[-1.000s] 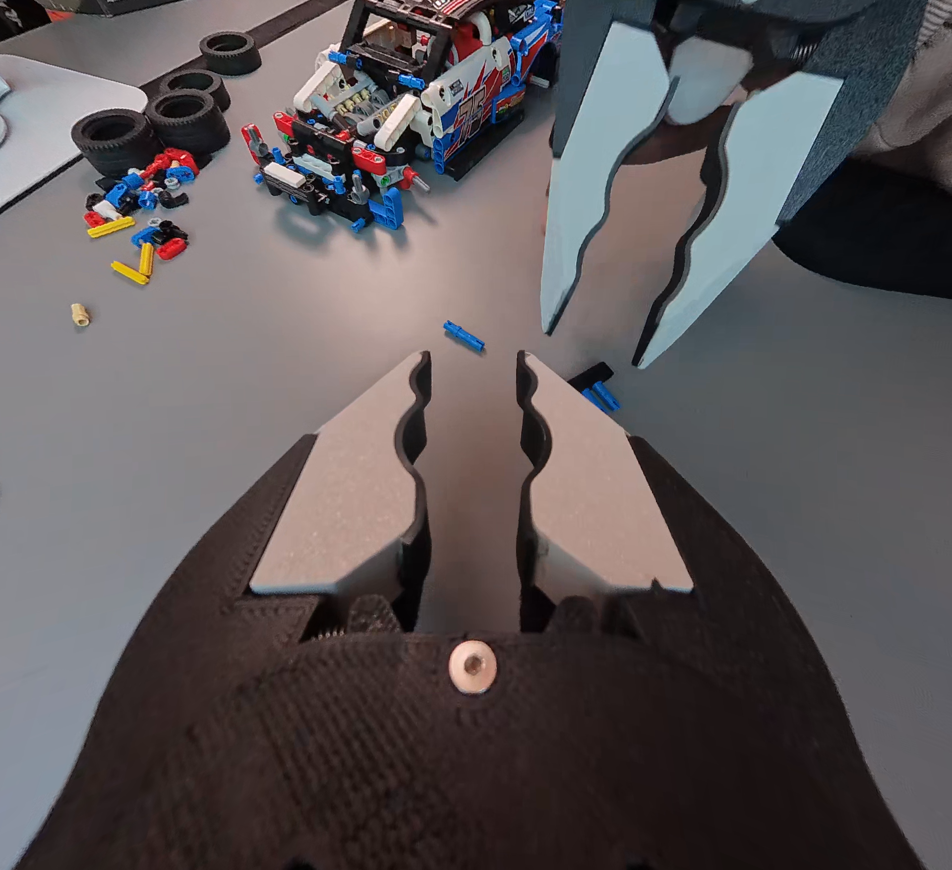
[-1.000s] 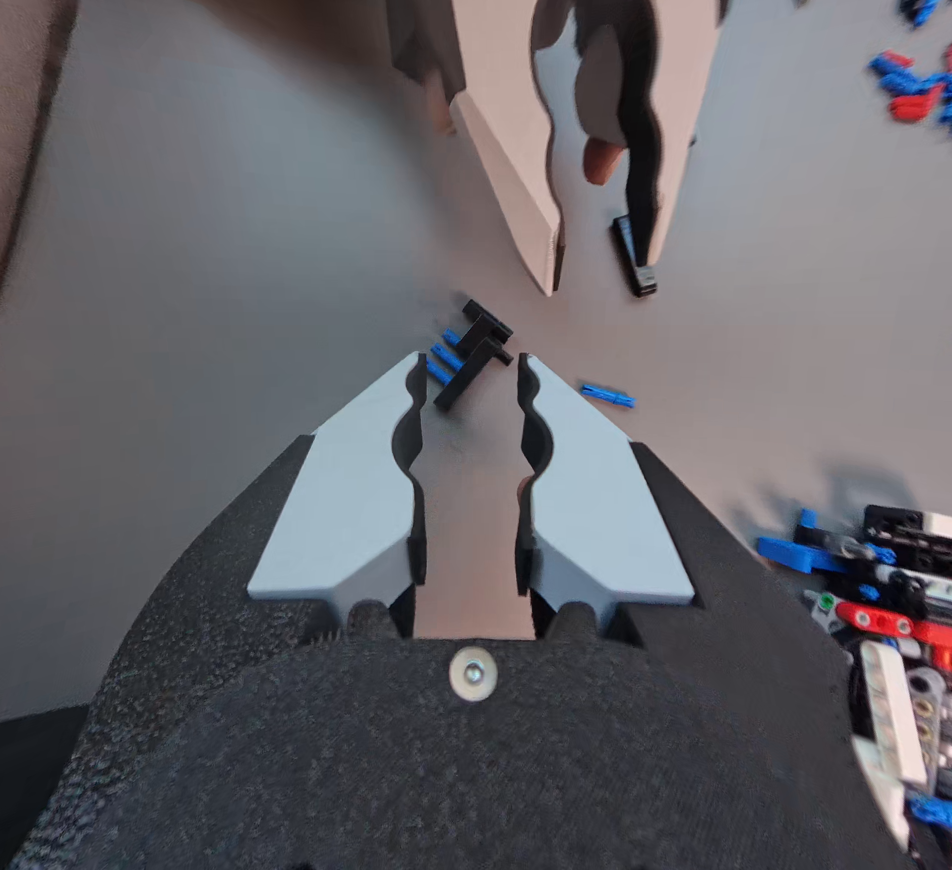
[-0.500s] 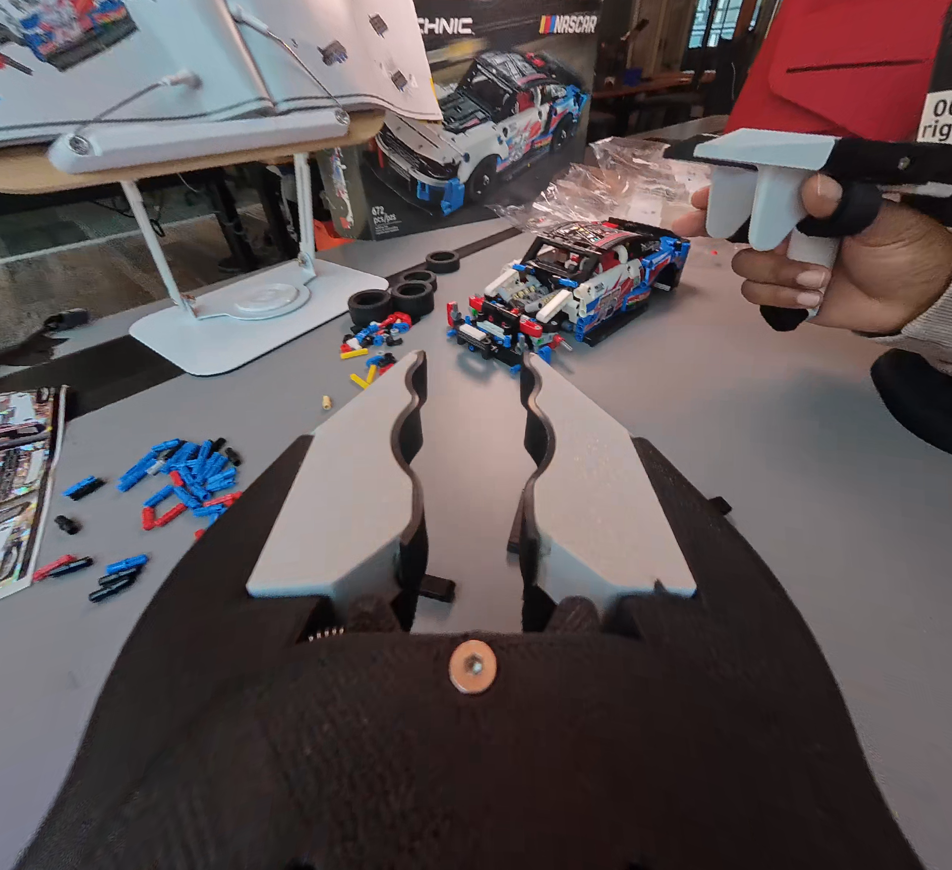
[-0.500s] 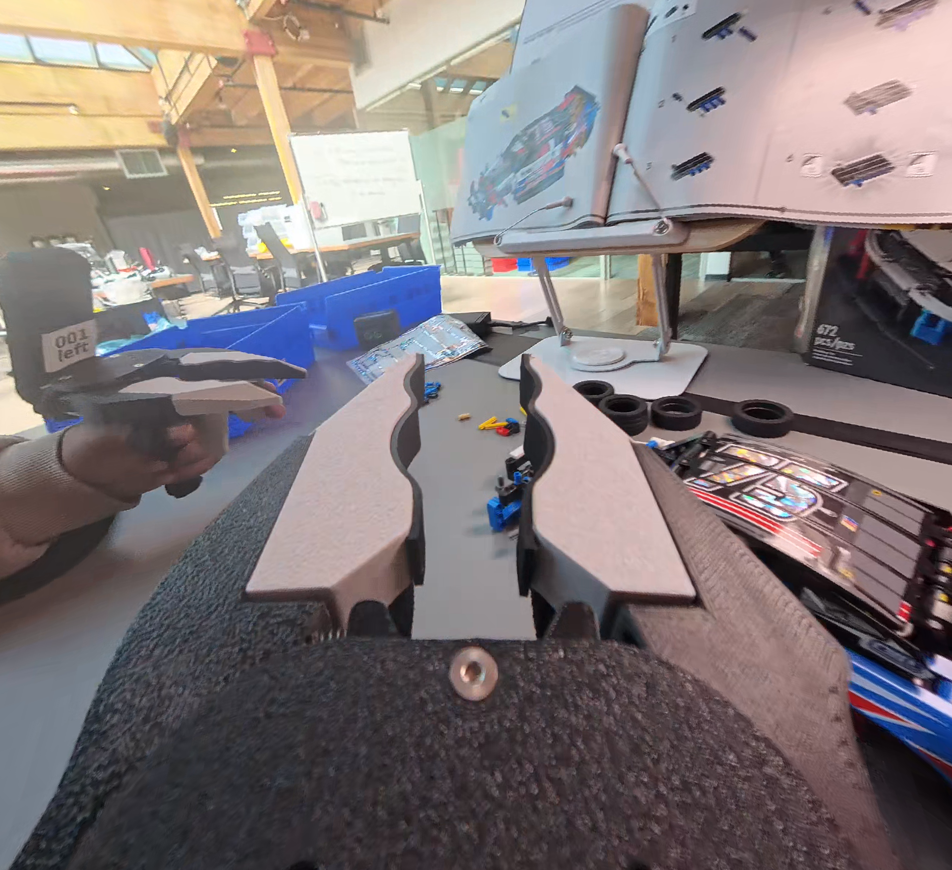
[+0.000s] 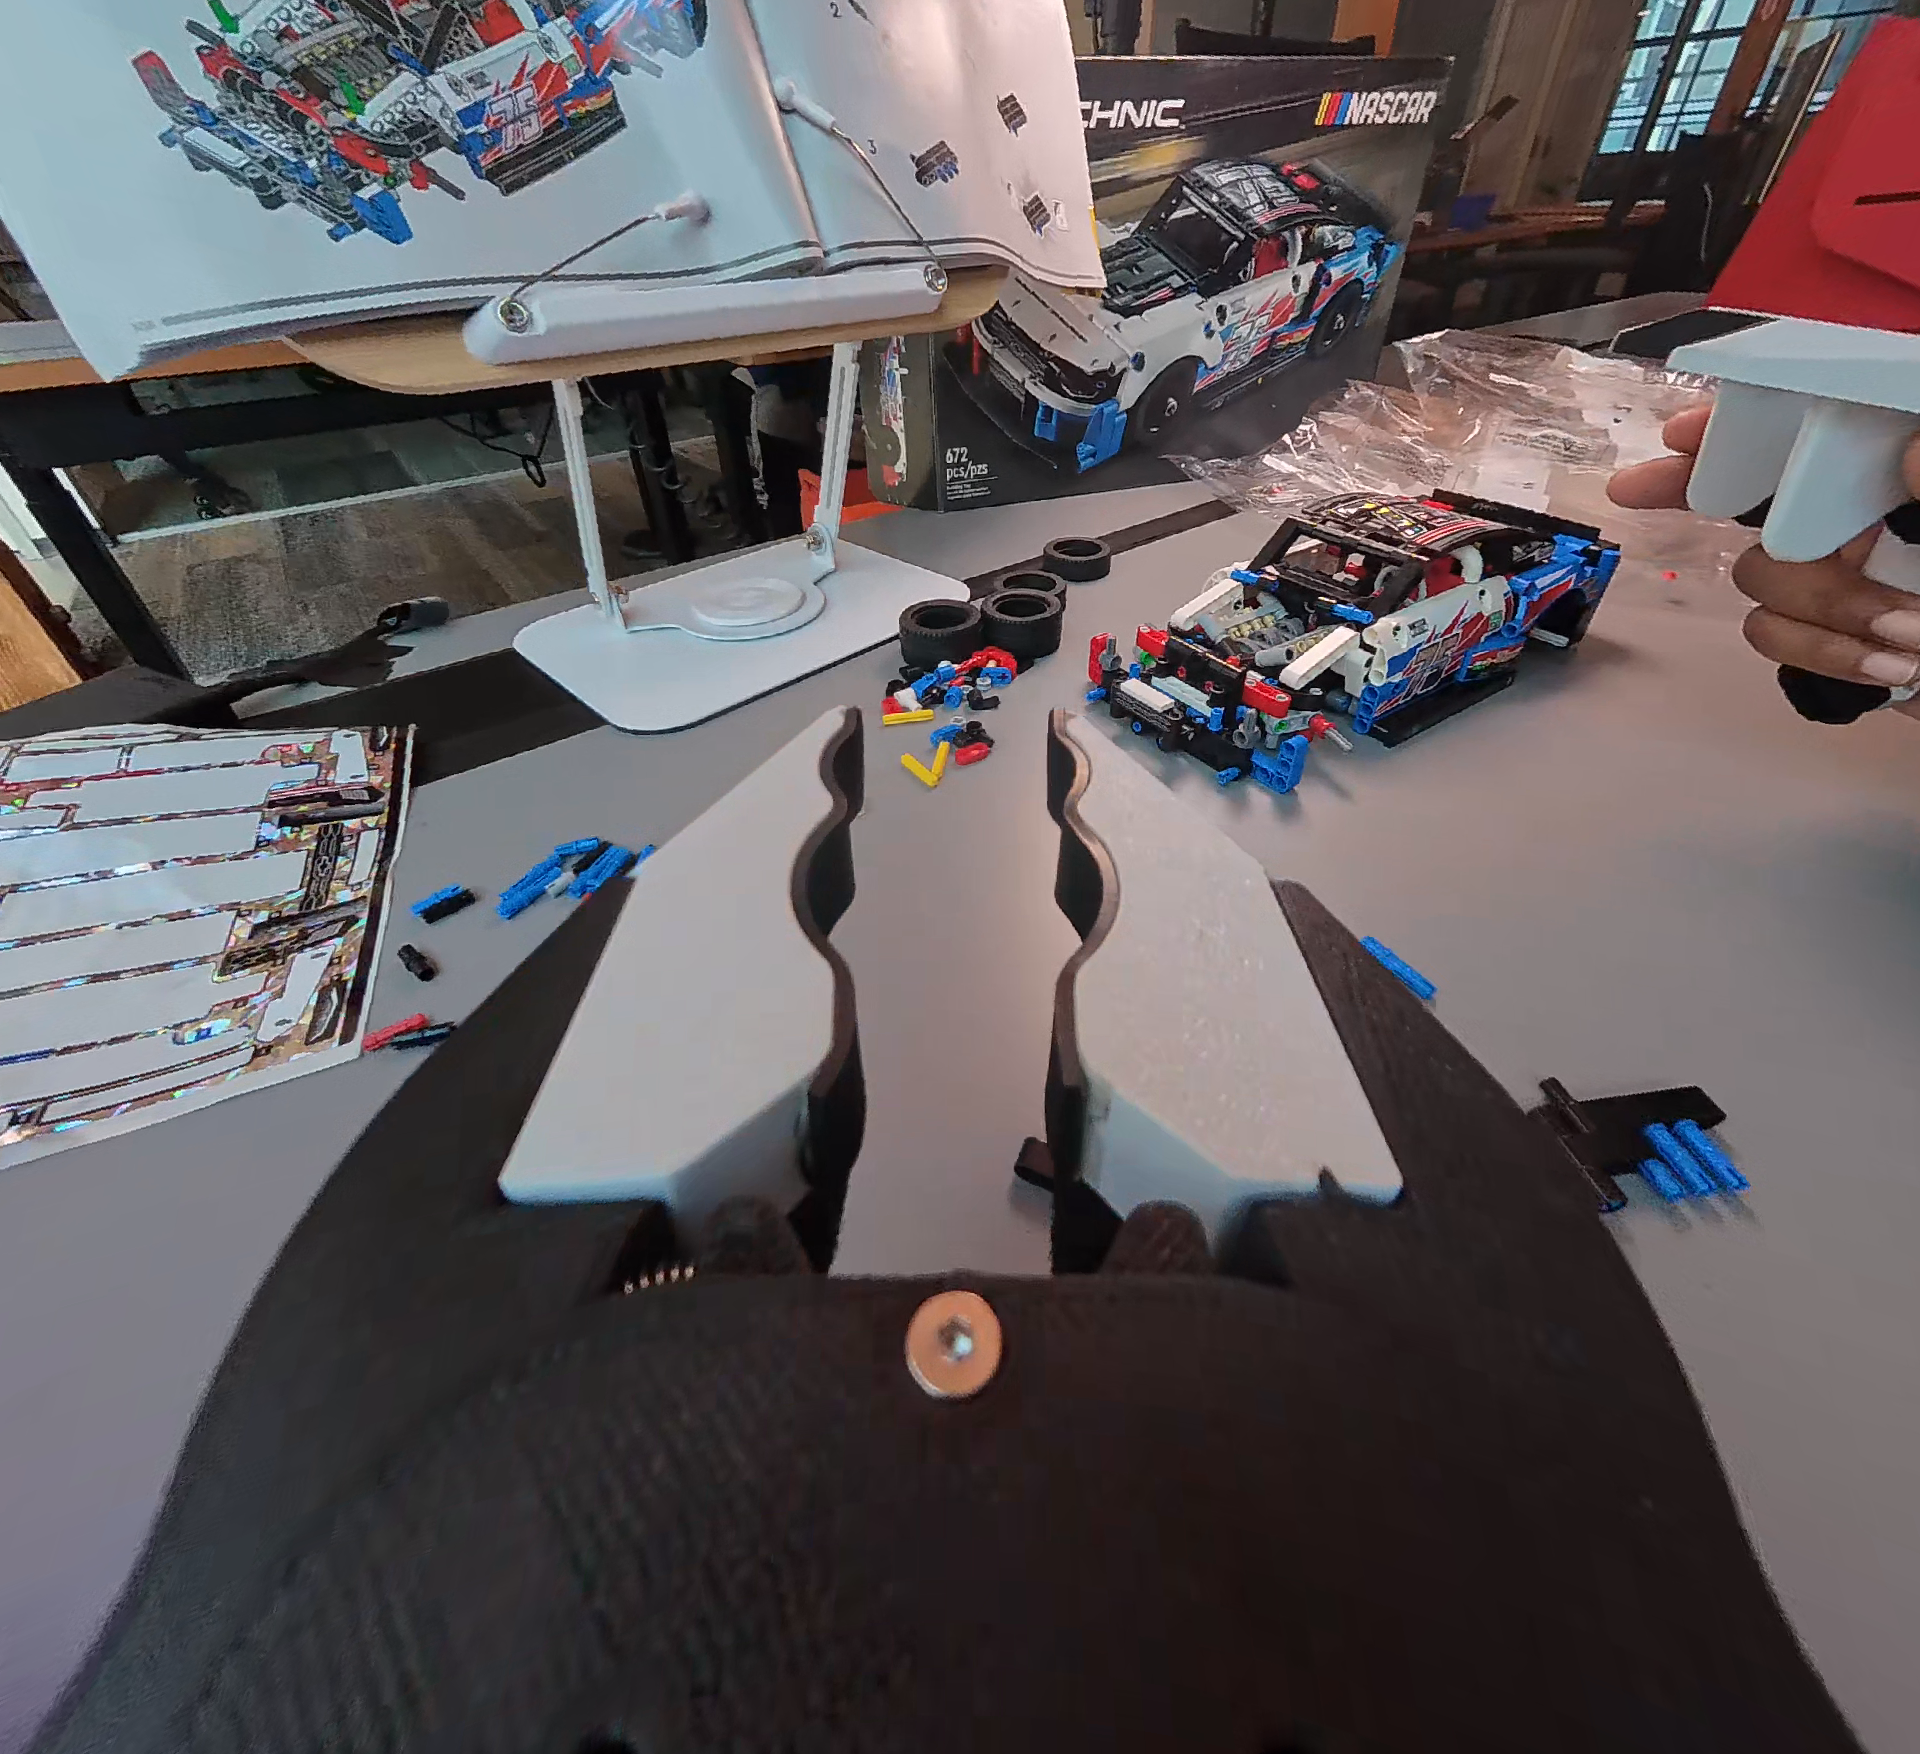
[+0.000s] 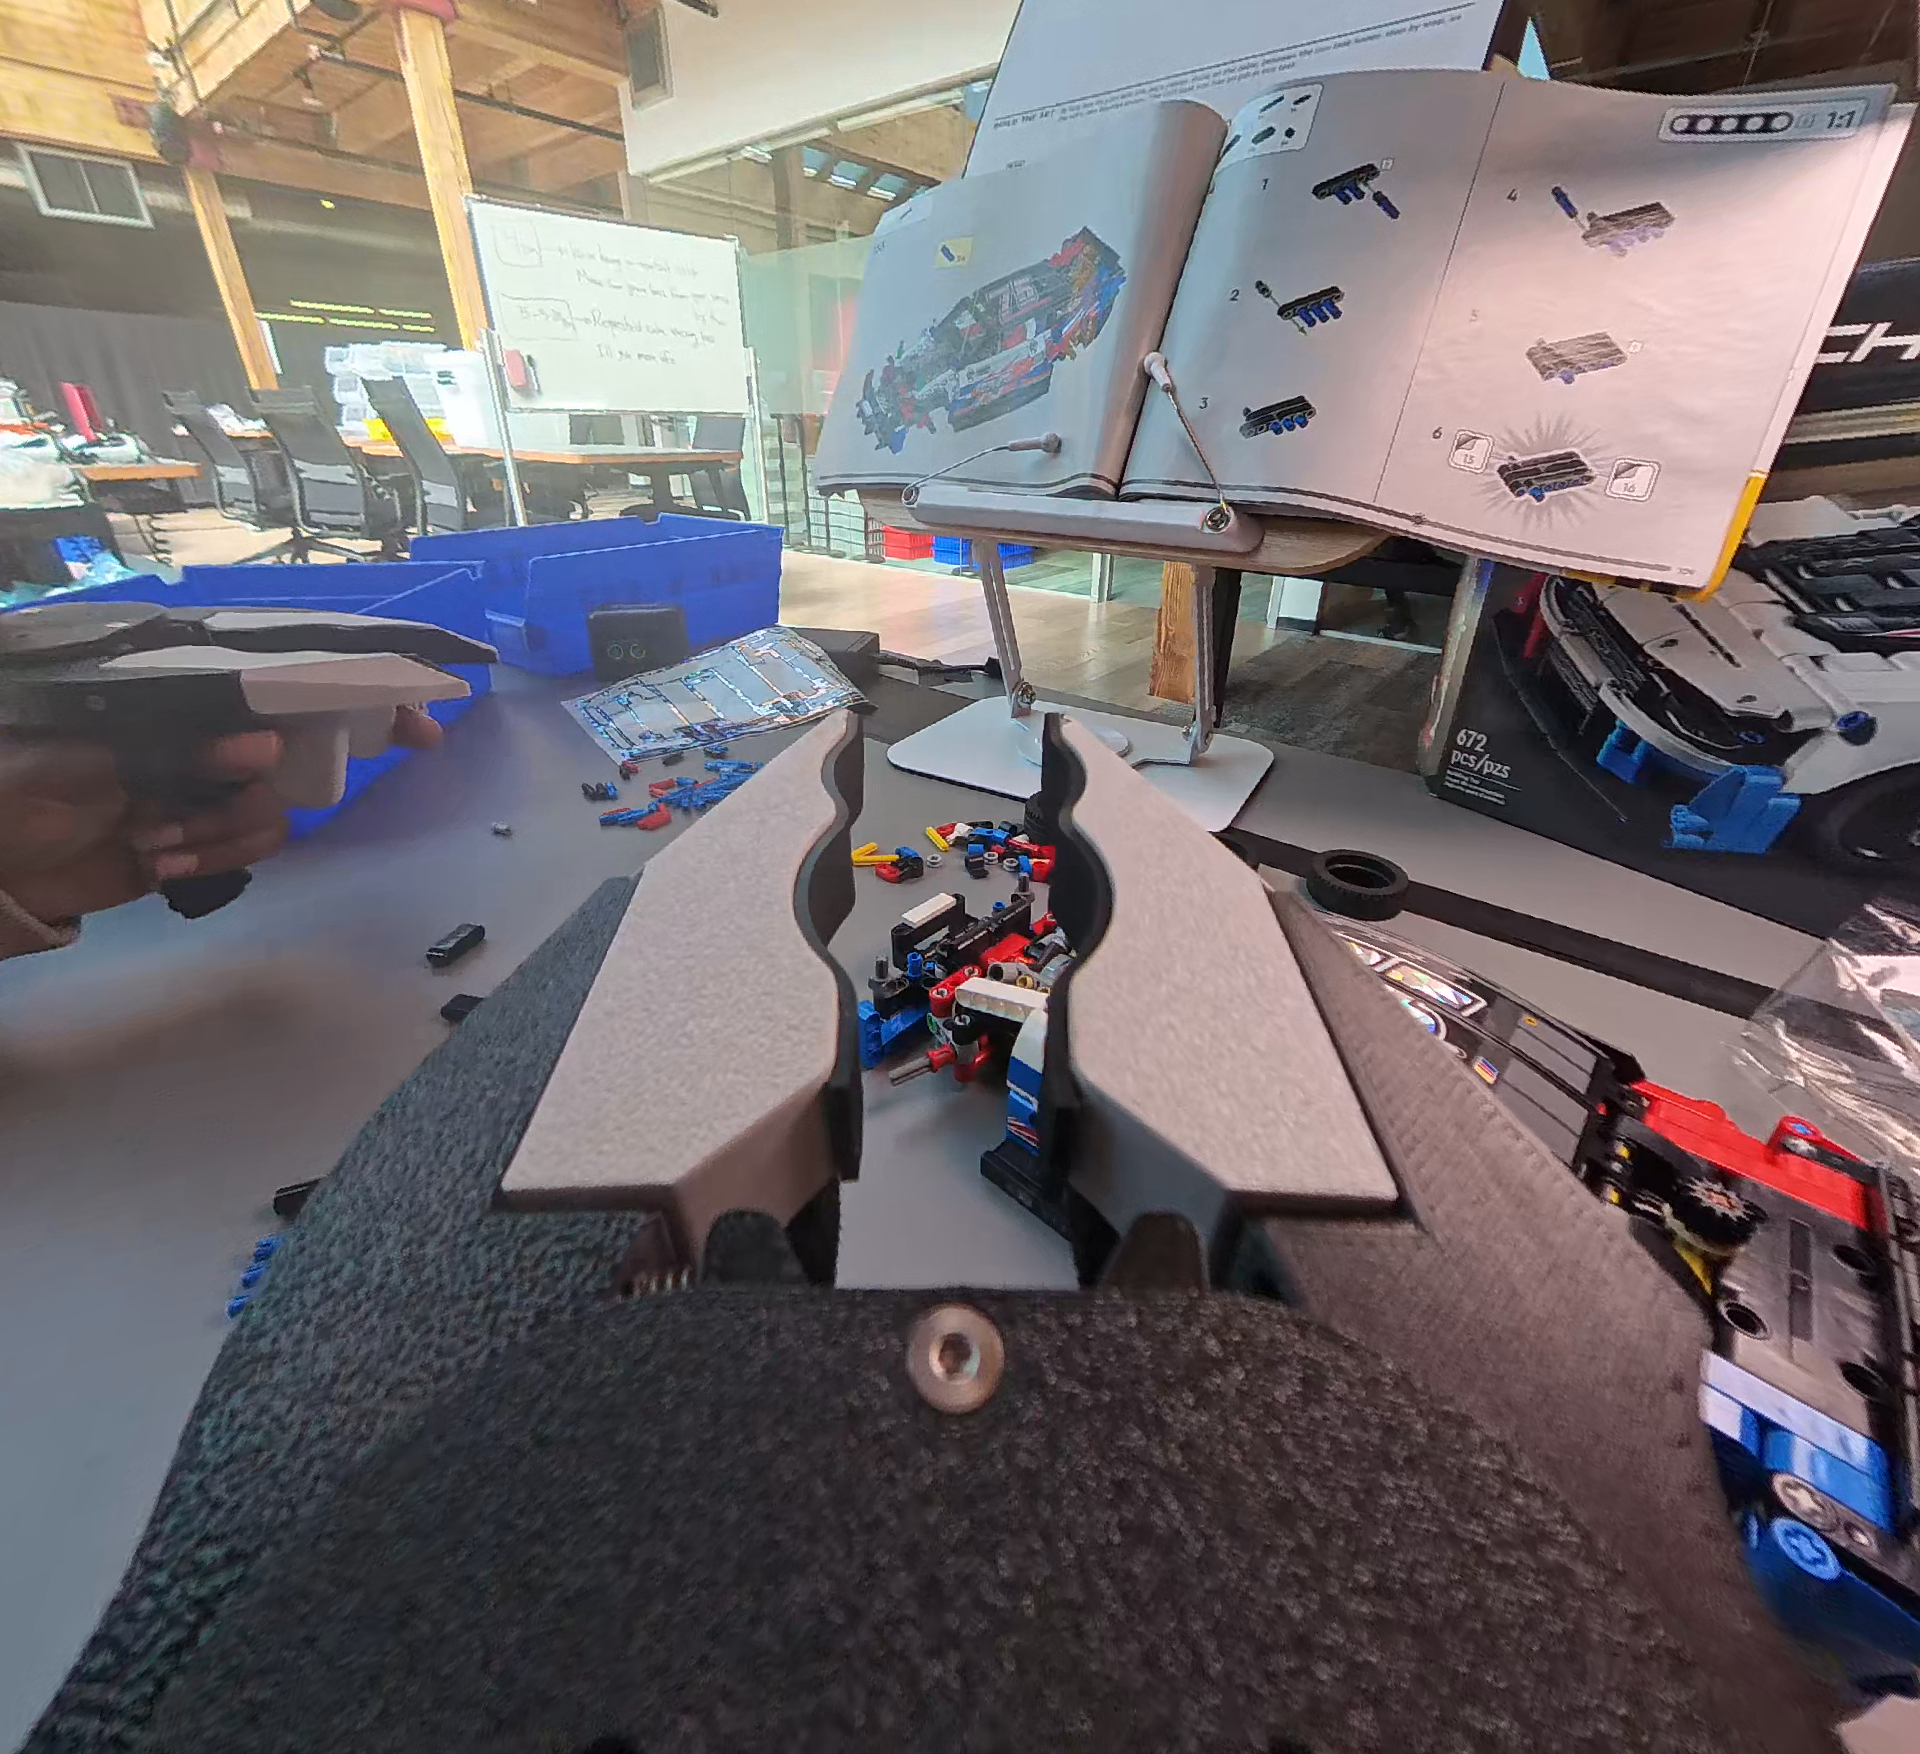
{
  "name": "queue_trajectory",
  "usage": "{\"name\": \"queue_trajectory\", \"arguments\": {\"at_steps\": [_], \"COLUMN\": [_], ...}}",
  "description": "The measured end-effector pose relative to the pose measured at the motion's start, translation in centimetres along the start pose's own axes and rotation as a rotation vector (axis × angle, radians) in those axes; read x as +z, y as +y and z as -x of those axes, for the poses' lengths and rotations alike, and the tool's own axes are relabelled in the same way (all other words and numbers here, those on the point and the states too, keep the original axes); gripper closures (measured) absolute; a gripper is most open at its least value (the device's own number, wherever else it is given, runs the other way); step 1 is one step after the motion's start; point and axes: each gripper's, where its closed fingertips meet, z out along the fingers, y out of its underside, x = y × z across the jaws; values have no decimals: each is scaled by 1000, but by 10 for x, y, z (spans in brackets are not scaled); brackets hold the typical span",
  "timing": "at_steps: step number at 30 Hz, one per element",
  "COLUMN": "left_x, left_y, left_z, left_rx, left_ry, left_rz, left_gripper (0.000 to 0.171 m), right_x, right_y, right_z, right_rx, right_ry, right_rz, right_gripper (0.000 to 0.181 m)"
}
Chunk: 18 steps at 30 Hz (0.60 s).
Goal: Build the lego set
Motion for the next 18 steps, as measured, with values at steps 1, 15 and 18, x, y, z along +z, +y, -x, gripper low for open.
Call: {"name": "queue_trajectory", "arguments": {"at_steps": [1, 15, 18], "left_x": [-1, 7, 8], "left_y": [0, 36, 56], "left_z": [3, -27, -44], "left_rx": [-5, 28, 105], "left_ry": [-7, 175, 237], "left_rz": [-1, 210, 304], "left_gripper": [138, 148, 143], "right_x": [0, 3, 3], "right_y": [0, 11, 13], "right_z": [-1, -2, -2], "right_rx": [10, 29, 23], "right_ry": [0, 2, 0], "right_rz": [0, 36, 48], "right_gripper": [149, 155, 156]}}
